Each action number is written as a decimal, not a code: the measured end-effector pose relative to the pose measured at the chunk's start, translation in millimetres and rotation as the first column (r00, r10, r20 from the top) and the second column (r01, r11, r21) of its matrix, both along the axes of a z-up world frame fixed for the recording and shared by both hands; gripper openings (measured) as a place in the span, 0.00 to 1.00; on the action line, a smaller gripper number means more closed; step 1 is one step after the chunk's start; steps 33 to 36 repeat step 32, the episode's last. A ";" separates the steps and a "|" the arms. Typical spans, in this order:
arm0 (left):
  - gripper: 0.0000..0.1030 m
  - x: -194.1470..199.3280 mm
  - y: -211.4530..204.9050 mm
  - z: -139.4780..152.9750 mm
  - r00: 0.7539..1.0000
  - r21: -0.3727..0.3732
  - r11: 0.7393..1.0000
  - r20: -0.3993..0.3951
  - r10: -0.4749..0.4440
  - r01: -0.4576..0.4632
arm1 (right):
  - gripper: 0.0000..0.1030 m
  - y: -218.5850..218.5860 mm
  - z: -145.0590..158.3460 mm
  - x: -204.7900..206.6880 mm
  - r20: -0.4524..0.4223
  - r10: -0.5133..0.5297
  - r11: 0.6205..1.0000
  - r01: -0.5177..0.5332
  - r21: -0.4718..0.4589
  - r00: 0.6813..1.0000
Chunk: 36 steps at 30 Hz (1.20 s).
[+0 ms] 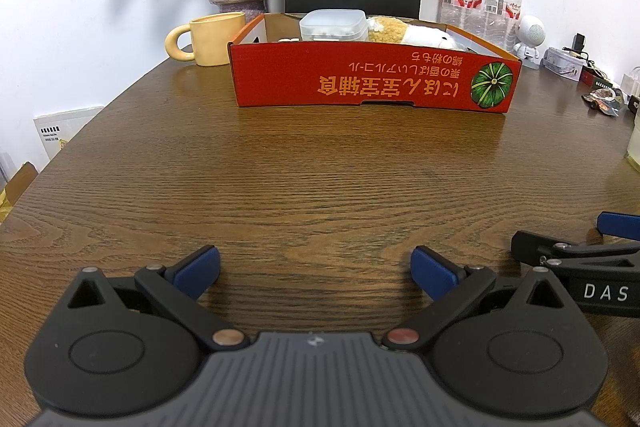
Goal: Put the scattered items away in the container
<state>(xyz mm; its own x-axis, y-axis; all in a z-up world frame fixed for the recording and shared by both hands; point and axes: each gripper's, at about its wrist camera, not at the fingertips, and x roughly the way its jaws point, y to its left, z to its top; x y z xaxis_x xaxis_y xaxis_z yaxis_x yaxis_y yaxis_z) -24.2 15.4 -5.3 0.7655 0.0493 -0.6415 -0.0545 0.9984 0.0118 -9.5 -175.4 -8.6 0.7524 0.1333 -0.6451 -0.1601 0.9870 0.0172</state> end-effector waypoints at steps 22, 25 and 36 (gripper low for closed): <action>1.00 0.5 0.7 -0.3 1.000 -0.001 1.000 0.000 0.003 -0.003 | 1.00 -0.2 -0.1 -0.1 0.000 0.000 1.000 0.000 0.000 1.000; 1.00 0.6 0.8 -0.3 1.000 -0.001 1.000 0.000 0.003 -0.003 | 1.00 -0.2 -0.1 -0.1 0.000 0.000 1.000 0.000 0.000 1.000; 1.00 1.6 0.7 -0.2 1.000 -0.002 1.000 0.000 0.010 -0.010 | 1.00 -0.2 0.0 0.1 0.000 0.000 1.000 0.000 0.000 1.000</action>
